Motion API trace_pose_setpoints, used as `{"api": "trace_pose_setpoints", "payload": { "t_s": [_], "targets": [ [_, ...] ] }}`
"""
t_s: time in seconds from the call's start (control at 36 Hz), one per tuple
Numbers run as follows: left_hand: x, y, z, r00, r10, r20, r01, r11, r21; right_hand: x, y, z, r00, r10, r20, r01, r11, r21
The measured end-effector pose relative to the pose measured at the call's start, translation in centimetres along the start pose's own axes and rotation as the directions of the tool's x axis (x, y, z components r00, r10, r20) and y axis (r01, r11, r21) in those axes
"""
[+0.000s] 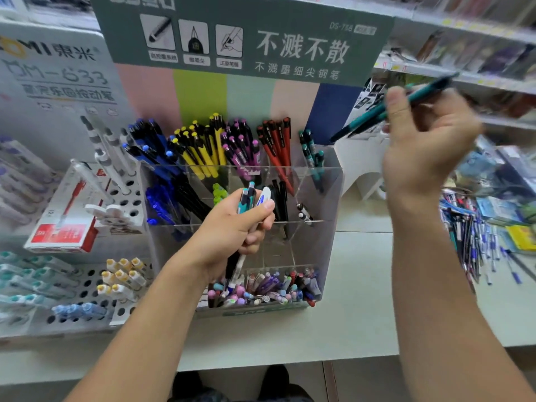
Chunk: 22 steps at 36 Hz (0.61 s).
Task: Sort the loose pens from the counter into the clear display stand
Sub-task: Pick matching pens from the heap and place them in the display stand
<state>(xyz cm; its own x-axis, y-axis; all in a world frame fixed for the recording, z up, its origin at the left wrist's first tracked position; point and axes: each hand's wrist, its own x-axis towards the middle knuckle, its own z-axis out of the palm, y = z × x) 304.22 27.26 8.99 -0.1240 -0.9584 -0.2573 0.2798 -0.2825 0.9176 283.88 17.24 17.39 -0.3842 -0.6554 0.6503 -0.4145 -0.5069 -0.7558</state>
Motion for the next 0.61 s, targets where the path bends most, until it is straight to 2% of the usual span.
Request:
{"api": "trace_pose_setpoints", "payload": {
  "t_s": [0.11, 0.19, 0.39, 0.44, 0.53, 0.61],
  "targets": [
    [0.3, -0.1, 0.0, 1.000, -0.021, -0.010, 0.020, 0.988, -0.152, -1.7, 2.2, 2.5, 0.974, 0.038, 0.224, 0.016, 0.972, -0.234],
    [0.1, -0.1, -0.1, 1.000, -0.028, -0.006, 0.026, 0.964, -0.265, -2.4, 2.9, 3.2, 0.902, 0.100, 0.421, 0.062, 0.933, -0.355],
    [-0.1, -0.2, -0.8, 0.992, -0.086, 0.088, 0.117, 0.884, -0.452, -0.9, 3.1, 3.5, 0.734, 0.284, 0.617, 0.027, 0.895, -0.445],
    [-0.3, -0.2, -0.9, 0.988, -0.099, 0.114, 0.141, 0.881, -0.452, -0.9, 3.2, 3.5, 0.754, 0.270, 0.599, 0.006, 0.909, -0.417],
    [-0.5, -0.3, -0.7, 0.988, -0.092, 0.122, 0.134, 0.906, -0.401, -1.4, 3.1, 3.2, 0.842, 0.230, 0.489, -0.076, 0.946, -0.315],
    [-0.5, -0.6, -0.4, 0.995, -0.080, 0.052, 0.089, 0.975, -0.206, -2.6, 1.2, 1.8, 0.939, 0.122, 0.320, -0.040, 0.967, -0.251]
  ]
}}
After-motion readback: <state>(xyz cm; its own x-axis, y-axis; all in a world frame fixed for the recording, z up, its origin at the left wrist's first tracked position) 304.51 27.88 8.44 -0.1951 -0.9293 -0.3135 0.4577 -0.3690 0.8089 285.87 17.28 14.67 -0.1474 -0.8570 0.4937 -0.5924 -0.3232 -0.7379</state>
